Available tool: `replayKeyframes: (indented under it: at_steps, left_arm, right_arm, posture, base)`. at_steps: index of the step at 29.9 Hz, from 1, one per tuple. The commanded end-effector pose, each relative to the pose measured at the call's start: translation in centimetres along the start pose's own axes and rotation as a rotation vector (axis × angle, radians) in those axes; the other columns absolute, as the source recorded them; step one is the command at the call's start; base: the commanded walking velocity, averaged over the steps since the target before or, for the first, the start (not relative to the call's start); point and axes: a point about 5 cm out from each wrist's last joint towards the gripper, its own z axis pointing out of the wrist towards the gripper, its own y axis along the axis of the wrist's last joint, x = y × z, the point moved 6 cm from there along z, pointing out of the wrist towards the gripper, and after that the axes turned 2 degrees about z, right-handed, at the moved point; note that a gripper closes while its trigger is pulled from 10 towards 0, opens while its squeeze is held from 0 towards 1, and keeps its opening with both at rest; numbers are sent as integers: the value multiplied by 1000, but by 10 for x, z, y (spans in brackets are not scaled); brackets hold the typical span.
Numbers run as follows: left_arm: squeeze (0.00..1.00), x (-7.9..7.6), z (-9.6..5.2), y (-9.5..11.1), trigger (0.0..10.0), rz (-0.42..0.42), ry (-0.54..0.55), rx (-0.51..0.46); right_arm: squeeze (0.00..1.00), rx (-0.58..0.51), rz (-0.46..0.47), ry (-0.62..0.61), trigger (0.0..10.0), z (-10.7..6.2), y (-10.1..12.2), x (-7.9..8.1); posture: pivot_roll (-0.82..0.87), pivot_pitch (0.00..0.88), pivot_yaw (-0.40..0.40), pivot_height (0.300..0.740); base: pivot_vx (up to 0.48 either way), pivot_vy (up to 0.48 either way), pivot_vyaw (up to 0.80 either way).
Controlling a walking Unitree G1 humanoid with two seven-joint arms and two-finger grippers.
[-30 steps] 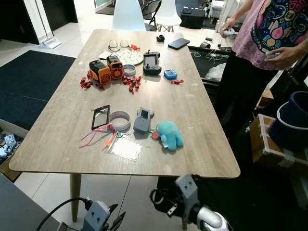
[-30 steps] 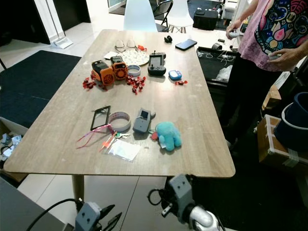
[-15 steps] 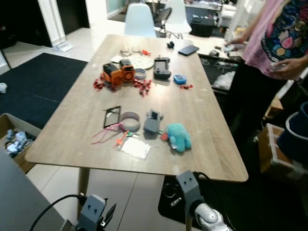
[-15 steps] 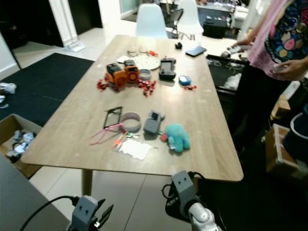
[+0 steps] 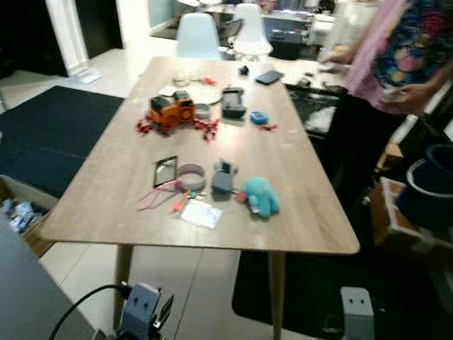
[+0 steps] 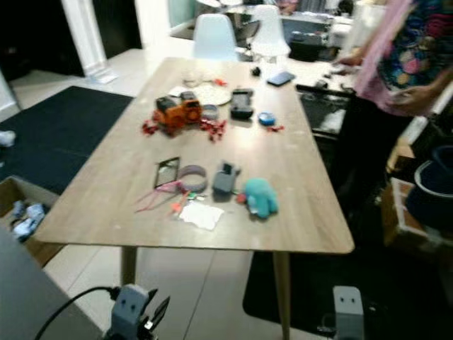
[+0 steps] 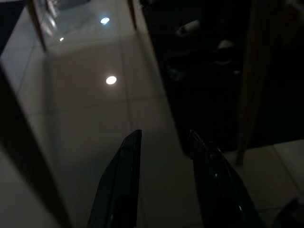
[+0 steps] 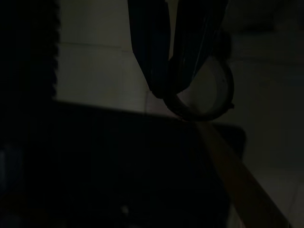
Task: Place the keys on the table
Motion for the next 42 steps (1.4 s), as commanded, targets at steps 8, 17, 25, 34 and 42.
replayKeyframes:
  at_steps: [8, 17, 25, 34, 42]
  left_arm:
    - [0, -6, -4, -6, 10000, -25, 10, 21]
    - [0, -5, -11, -15, 10000, -43, 28, 53]
    - [0, -3, -15, -19, 10000, -41, 34, 60]
    - [0, -4, -17, -27, 10000, -50, 42, 87]
    - [0, -5, -17, -36, 10000, -58, 50, 137]
  right_arm:
    - [0, -47, -56, 105, 10000, 2, 11, 30]
    - [0, 17, -125, 173, 10000, -4, -8, 43]
    - [0, 179, -206, 221, 10000, -12, -44, 48]
    - [0, 239, -85, -167, 10000, -19, -56, -41]
    - [0, 240, -108, -148, 10000, -19, -56, -47]
  posture:
    - [52, 70, -56, 740]
    - [55, 73, -57, 740]
    - [52, 73, -59, 740]
    - [43, 75, -58, 740]
    - [35, 74, -60, 740]
  base:
    - [0, 0, 0]
    - [0, 0, 0]
    - [0, 0, 0]
    - [0, 0, 0]
    - [0, 0, 0]
